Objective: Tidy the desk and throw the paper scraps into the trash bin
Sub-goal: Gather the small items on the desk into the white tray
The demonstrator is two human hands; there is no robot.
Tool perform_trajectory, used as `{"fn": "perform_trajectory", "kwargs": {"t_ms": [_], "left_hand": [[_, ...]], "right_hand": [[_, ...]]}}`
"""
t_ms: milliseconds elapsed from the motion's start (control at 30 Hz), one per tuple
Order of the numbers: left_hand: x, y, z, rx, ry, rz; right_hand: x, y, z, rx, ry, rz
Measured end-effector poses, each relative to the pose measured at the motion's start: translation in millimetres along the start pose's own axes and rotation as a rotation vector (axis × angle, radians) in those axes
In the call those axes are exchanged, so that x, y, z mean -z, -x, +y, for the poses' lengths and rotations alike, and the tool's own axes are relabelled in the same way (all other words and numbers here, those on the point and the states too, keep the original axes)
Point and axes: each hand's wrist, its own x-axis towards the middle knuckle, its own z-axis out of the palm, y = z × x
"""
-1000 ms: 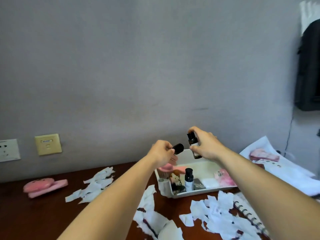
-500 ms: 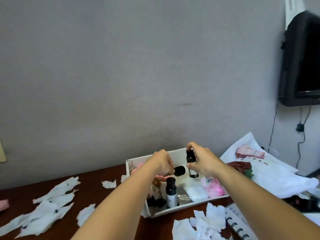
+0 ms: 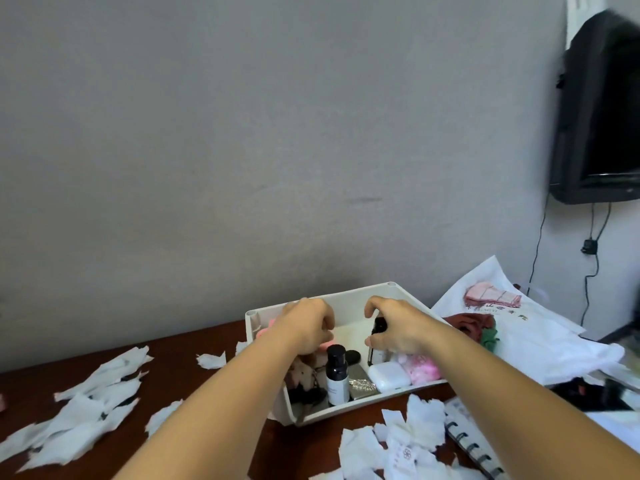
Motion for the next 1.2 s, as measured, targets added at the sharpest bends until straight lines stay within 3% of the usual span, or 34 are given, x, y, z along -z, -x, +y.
{"fn": "perform_trajectory", "kwargs": {"t_ms": [167, 433, 1200], "left_hand": [[35.7, 24.4, -3.6, -0.086, -0.148, 0.043], [95.8, 95.7, -31.3, -0.035, -0.299, -0.032], [196.7, 411.2, -246.0, 0.601, -0.411, -0.108]], "right_hand": [[15.8, 5.0, -24.5, 0.060, 0.057, 0.077], [26.3, 21.9, -104.1, 0.175, 0.156, 0.081], [-119.5, 85.3, -418.3, 0.585, 0.282, -0.219]]}}
